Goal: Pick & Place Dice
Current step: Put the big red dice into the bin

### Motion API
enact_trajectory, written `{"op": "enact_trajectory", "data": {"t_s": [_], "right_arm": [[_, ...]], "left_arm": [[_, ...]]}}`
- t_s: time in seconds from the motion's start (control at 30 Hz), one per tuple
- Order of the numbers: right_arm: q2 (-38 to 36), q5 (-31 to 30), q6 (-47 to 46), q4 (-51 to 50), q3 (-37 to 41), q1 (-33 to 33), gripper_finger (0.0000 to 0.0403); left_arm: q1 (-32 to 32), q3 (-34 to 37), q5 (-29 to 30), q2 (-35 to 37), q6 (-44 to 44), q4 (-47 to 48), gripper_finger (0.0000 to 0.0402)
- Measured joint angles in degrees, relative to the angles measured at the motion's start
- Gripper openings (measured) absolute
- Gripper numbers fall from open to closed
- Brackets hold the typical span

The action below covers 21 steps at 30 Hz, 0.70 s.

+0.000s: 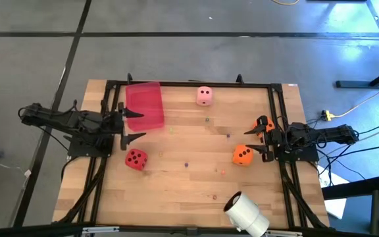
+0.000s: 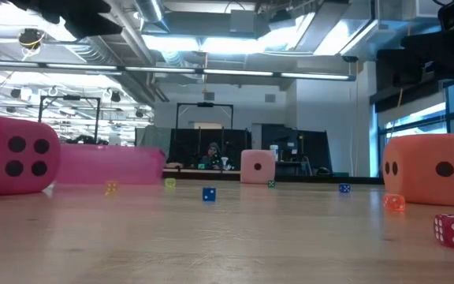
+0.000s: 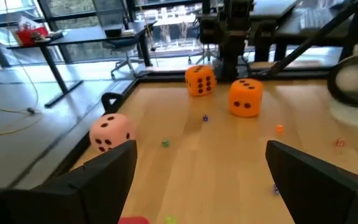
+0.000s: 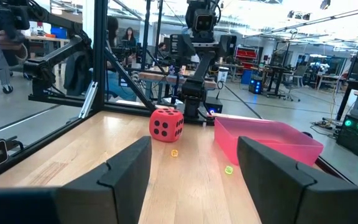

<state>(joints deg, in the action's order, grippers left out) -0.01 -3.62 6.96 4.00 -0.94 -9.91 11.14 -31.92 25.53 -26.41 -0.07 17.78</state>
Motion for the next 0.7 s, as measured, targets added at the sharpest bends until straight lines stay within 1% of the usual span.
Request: {"op": "enact_trajectory", "data": {"t_s": [0.1,0.17,0.23,0.37,0.43,0.6,0.7], "right_arm": [[0.0,0.0,0.0,-0.2,0.0,0.0,0.0238],[0.0,0.0,0.0,-0.2,0.0,0.0,0.0238],[0.0,0.0,0.0,-0.2,0.0,0.0,0.0238],[0.0,0.0,0.0,-0.2,0.0,0.0,0.0238],[0.0,0.0,0.0,-0.2,0.0,0.0,0.0238],[0.0,0.0,0.0,-0.2,0.0,0.0,0.0238],[0.0,0.0,0.0,-0.2,0.0,0.0,0.0238]], "left_arm": [[0.0,0.1,-3.8,0.0,-2.3,0.0,0.0354],[0.0,0.6,-5.8,-0.3,0.0,0.1,0.0354],[0.0,0.6,-5.6,-0.6,0.5,1.0,0.0354],[0.0,0.7,-2.9,-1.8,-1.9,2.5,0.0354],[0.0,0.7,-3.1,-2.9,-2.3,3.2,0.0354],[0.0,0.7,-8.9,-7.1,-1.7,3.2,0.0354],[0.0,0.7,-10.6,-9.8,-1.3,3.2,0.0354]]}}
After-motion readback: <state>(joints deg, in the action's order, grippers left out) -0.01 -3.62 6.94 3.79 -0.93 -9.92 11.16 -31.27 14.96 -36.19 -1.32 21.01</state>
